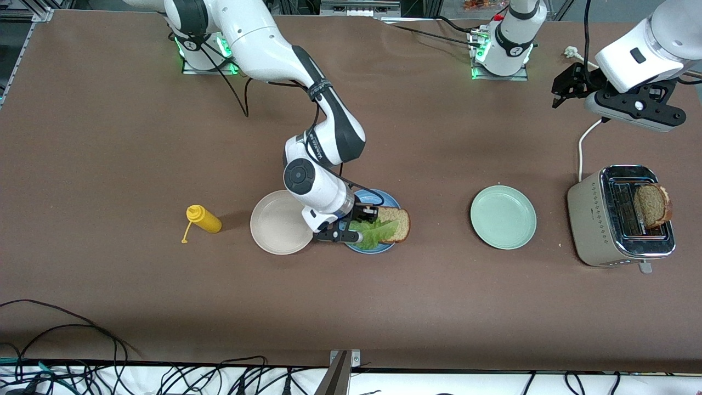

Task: Make sandwich in blue plate with both arms
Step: 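Open the right gripper to release the lettuce onto the bread, then move the right gripper back toward the yellow mustard bottle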

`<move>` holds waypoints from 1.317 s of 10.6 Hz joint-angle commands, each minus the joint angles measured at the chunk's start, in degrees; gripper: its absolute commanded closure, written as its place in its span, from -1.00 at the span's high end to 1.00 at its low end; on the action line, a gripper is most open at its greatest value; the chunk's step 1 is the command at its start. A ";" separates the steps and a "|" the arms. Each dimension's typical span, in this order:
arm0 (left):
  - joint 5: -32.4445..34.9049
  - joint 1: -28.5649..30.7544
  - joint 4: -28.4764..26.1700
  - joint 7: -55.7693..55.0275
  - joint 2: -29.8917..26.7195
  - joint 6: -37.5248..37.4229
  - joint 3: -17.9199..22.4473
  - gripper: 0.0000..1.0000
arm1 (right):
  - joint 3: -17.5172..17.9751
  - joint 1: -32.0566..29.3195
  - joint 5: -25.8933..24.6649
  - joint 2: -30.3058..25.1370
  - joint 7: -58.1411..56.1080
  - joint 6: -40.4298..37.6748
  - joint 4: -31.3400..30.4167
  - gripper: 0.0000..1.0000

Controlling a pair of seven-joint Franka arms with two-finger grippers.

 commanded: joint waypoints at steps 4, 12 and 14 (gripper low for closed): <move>4.47 0.34 1.92 1.16 1.09 -0.15 -0.04 1.00 | -0.09 -2.14 -1.13 -14.21 -17.64 -6.58 -14.62 1.00; 1.76 0.25 3.15 1.07 1.00 0.64 -1.01 1.00 | 0.62 -17.61 -13.60 -28.11 -52.46 -24.97 -23.25 1.00; 2.02 0.60 4.54 1.33 2.93 1.34 -0.75 1.00 | 0.70 -21.30 -15.45 -29.27 -63.87 -27.68 -24.14 1.00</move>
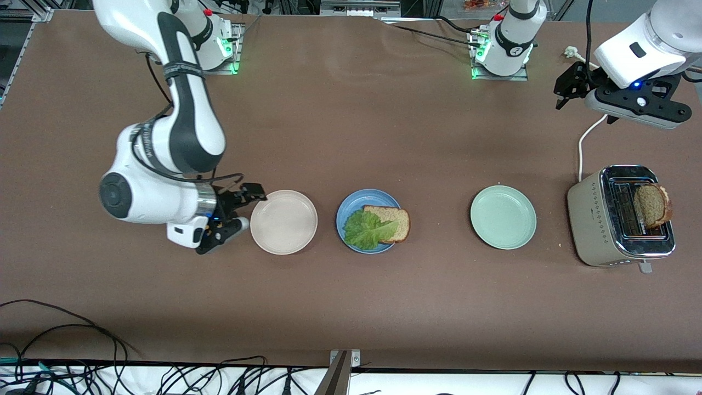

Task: Make sandwich in blue plate with both arms
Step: 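Move the right gripper back toward the yellow mustard bottle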

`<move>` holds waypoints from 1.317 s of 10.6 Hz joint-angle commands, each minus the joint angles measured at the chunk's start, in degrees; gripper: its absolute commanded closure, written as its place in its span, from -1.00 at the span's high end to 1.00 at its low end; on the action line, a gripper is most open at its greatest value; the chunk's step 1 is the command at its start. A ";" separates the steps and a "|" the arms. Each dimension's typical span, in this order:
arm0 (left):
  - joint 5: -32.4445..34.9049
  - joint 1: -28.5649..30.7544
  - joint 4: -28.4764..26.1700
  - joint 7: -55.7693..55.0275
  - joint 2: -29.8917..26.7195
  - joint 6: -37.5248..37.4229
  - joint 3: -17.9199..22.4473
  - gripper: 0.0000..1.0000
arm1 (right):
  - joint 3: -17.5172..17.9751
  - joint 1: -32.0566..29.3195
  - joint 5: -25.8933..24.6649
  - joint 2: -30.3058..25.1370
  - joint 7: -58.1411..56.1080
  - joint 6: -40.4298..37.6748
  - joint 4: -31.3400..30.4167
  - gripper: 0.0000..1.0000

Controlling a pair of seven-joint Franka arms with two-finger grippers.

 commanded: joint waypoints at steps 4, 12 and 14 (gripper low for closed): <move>-0.59 1.87 4.28 0.39 4.80 5.65 0.60 1.00 | 1.51 -9.33 -6.23 -5.18 -30.12 -5.45 -4.19 1.00; -1.74 1.79 4.28 -6.56 4.18 3.17 0.25 1.00 | 1.15 -19.09 -4.75 -5.28 -60.90 -7.74 -4.37 1.00; -1.74 1.88 4.36 -6.56 4.18 3.17 0.33 1.00 | 1.15 -20.67 -2.56 -4.66 -66.60 -7.57 -5.68 1.00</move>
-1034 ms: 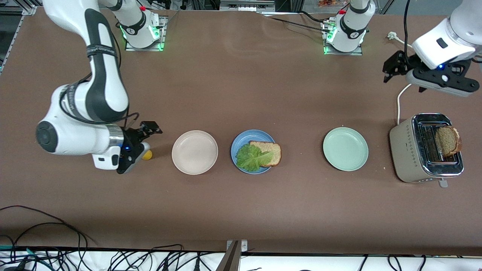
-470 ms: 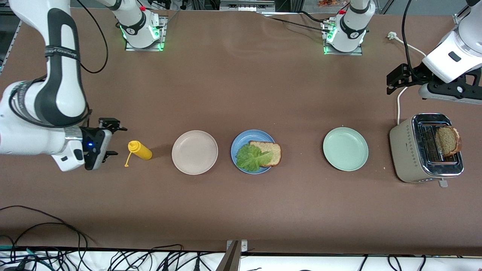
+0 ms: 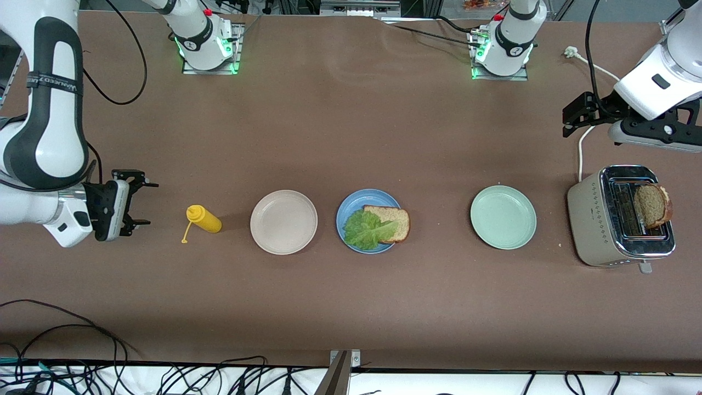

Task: Make sandwich in blue plate with both arms
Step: 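Move the right gripper back toward the yellow mustard bottle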

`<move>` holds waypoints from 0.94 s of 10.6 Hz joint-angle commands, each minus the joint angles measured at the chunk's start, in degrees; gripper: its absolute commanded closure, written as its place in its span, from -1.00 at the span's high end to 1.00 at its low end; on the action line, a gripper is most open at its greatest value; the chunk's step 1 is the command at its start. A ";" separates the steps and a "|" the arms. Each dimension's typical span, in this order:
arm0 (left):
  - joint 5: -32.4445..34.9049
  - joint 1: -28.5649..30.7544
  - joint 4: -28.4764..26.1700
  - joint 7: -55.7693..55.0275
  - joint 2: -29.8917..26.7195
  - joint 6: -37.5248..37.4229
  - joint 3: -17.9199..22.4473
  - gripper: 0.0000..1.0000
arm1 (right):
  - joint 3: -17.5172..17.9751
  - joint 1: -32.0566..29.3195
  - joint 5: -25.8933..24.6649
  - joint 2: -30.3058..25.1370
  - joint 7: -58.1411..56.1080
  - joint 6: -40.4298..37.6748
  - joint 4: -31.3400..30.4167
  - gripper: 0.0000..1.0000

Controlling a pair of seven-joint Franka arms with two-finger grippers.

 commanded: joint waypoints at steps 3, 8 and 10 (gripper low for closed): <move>-0.74 0.28 1.45 1.06 0.03 -1.41 -0.01 1.00 | 0.97 -4.47 9.64 2.85 -16.52 0.24 -4.25 1.00; -1.00 0.37 1.45 1.23 0.03 -1.93 0.26 1.00 | 0.97 -6.15 18.60 9.26 -28.04 0.42 -4.07 1.00; -1.44 0.37 1.45 1.41 0.03 -2.64 0.26 1.00 | 0.97 -5.98 23.53 12.78 -31.83 0.77 -3.64 1.00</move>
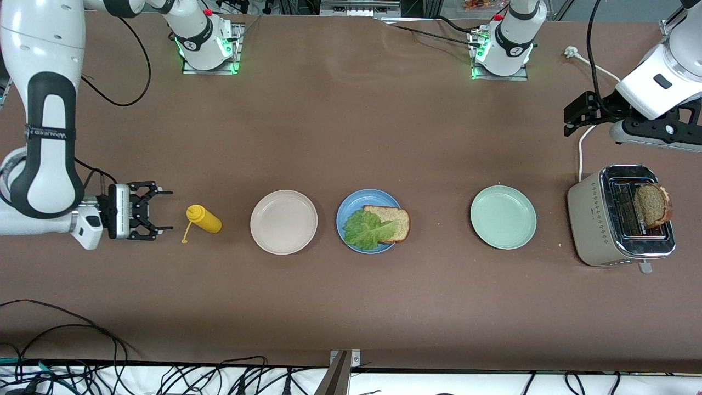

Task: Make sandwich in blue plate with both arms
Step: 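Close the right gripper around the yellow mustard bottle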

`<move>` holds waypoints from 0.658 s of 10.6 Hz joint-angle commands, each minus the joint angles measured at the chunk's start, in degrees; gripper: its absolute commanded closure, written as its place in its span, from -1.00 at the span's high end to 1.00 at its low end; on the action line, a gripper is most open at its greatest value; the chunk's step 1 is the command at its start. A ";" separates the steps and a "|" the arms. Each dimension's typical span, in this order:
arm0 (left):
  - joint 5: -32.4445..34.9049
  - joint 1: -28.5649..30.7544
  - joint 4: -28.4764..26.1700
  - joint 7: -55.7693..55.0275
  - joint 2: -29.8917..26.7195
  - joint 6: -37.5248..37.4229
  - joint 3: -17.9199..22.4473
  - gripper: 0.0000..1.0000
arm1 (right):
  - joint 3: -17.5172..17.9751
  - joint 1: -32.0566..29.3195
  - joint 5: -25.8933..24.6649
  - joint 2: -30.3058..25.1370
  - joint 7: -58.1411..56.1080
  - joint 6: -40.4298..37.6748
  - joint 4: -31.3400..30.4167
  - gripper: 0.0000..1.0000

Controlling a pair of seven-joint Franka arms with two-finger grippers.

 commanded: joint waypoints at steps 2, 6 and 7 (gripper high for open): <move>-1.44 0.33 1.32 1.39 0.04 -1.93 0.07 1.00 | 0.71 -0.37 6.02 4.25 -5.96 1.39 0.51 1.00; -1.70 0.42 1.41 1.48 0.13 -2.28 0.16 1.00 | 0.80 -0.10 11.37 7.23 -13.24 2.54 0.77 1.00; -1.71 1.03 1.15 1.57 0.04 -2.37 0.16 1.00 | 0.80 -0.10 13.04 8.11 -15.52 2.28 0.68 1.00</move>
